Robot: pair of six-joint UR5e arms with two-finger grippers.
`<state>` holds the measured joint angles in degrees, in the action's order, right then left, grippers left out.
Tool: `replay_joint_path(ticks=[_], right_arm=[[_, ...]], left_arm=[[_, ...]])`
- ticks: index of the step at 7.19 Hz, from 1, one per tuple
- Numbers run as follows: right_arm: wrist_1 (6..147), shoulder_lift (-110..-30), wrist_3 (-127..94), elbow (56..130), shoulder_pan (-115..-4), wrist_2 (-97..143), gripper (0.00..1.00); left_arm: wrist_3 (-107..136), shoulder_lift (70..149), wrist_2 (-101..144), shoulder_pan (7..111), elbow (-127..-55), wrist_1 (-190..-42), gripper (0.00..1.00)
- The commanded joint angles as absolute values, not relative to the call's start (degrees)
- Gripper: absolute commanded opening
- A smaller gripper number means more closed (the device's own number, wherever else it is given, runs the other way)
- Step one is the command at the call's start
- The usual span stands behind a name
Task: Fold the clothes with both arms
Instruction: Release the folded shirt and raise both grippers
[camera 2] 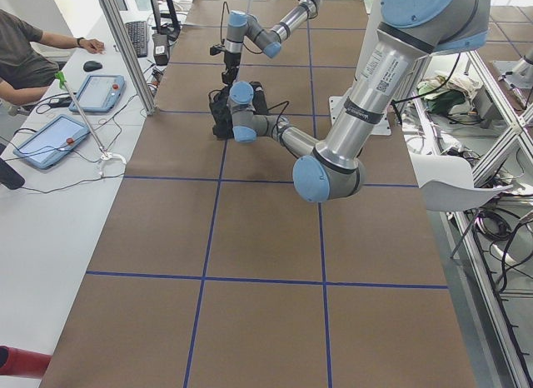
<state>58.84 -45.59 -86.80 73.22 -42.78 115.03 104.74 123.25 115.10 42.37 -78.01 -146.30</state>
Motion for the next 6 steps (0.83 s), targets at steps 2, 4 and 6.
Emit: replay_joint_path(ticks=[2, 4, 6], right_arm=[[60.11, -45.43, -85.25, 76.79, -48.51, 127.86, 1.0], [71.13, -45.35, -85.78, 84.07, -43.81, 124.48, 1.0], [77.25, -44.21, -88.66, 84.73, -35.45, 115.35, 1.0]], left_arm=[[104.06, 122.87, 119.58, 48.05, -78.13, -146.43, 1.0], [102.05, 121.04, 124.53, 51.23, -79.18, -146.34, 1.0], [101.61, 119.1, 126.02, 52.2, -81.29, -146.34, 1.0]])
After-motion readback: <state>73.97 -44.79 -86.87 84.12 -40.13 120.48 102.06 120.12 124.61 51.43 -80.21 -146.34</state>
